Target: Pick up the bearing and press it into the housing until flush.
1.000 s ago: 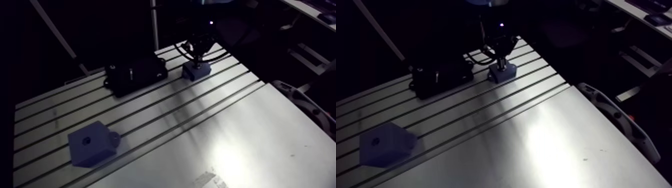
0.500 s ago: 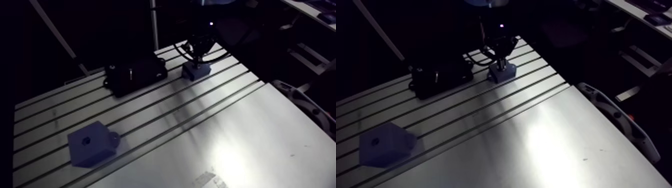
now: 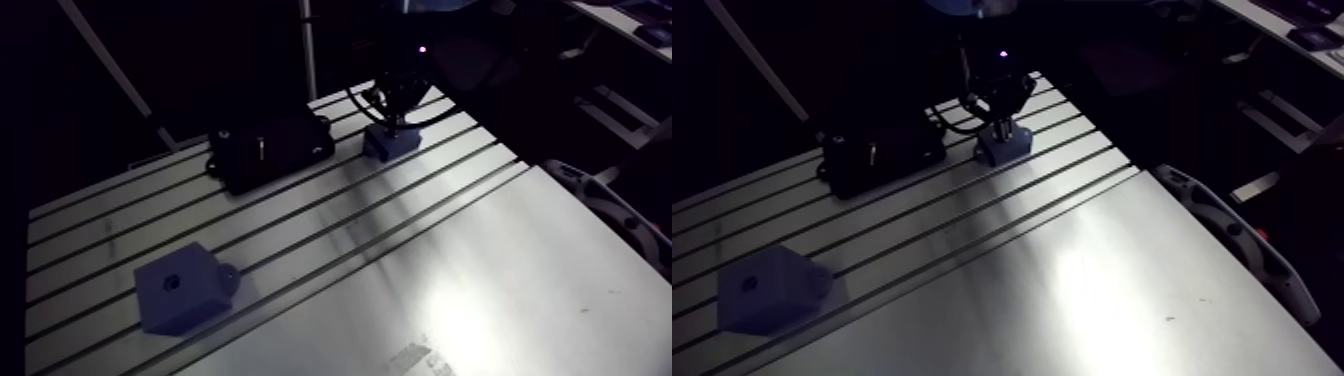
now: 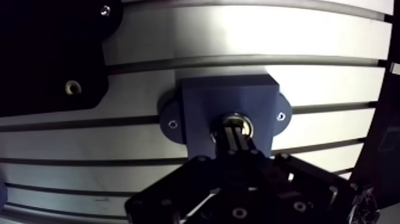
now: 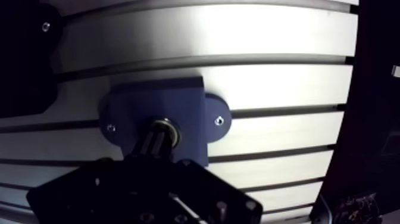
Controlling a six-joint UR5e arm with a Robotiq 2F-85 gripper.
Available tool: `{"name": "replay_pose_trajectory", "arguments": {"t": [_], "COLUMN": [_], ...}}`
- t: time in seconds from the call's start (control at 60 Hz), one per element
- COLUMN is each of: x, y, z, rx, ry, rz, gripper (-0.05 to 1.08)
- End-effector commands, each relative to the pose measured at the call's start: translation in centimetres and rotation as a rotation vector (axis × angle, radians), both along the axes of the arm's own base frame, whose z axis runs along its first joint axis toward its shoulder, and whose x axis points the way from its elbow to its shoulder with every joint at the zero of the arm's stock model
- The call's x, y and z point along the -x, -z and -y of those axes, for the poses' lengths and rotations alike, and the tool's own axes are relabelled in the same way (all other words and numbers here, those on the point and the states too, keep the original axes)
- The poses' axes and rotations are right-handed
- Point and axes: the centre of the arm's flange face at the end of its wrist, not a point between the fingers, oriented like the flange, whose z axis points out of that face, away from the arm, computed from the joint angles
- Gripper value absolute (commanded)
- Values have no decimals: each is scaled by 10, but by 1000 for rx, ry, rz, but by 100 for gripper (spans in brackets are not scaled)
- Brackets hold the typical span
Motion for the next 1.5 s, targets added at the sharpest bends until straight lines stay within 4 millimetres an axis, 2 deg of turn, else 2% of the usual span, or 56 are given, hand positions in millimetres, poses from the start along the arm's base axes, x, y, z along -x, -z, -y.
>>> {"name": "replay_pose_trajectory", "arguments": {"t": [0.017,1.5], "x": [-2,-4], "y": [1,6], "z": [0,0], "rx": [2,-3], "ry": [2,1], "rz": [3,-5], "gripper": [108,108]}}
